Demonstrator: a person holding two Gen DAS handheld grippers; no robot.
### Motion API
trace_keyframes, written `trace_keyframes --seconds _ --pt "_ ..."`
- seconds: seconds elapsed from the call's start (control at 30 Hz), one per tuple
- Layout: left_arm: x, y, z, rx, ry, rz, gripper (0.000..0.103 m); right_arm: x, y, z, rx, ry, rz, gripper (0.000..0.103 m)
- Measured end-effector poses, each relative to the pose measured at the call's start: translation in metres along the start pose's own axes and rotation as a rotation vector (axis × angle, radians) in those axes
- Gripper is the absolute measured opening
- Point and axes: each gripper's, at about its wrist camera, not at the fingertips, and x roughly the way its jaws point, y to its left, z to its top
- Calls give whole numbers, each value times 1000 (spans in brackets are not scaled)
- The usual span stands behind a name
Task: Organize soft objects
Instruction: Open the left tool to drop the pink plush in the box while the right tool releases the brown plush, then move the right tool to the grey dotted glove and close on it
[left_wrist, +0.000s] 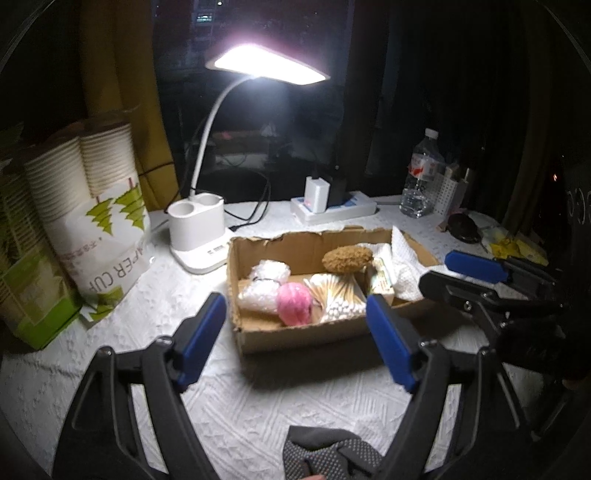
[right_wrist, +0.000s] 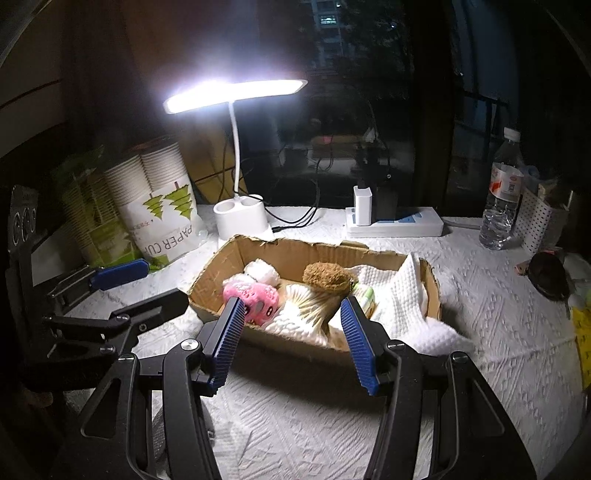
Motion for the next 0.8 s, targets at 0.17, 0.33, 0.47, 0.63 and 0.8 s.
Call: trace_keyframes --seconds 0.17,0.33,0.47,0.63,0.8 --pt "-12 5 -8 -11 -9 6 80 -7 9 -7 -9 3 0 57" --pt "-23 10 -18 -22 -15 10 80 -14 20 -15 -19 4 -1 57" --pt "-33 14 -27 -30 -22 14 80 -19 28 -23 -24 8 -1 57" --pt "-41 20 -40 -47 -21 19 80 -21 38 -35 -35 26 3 57" --pt "-45 27 -55 -63 -13 26 80 -17 47 -46 -44 53 12 57"
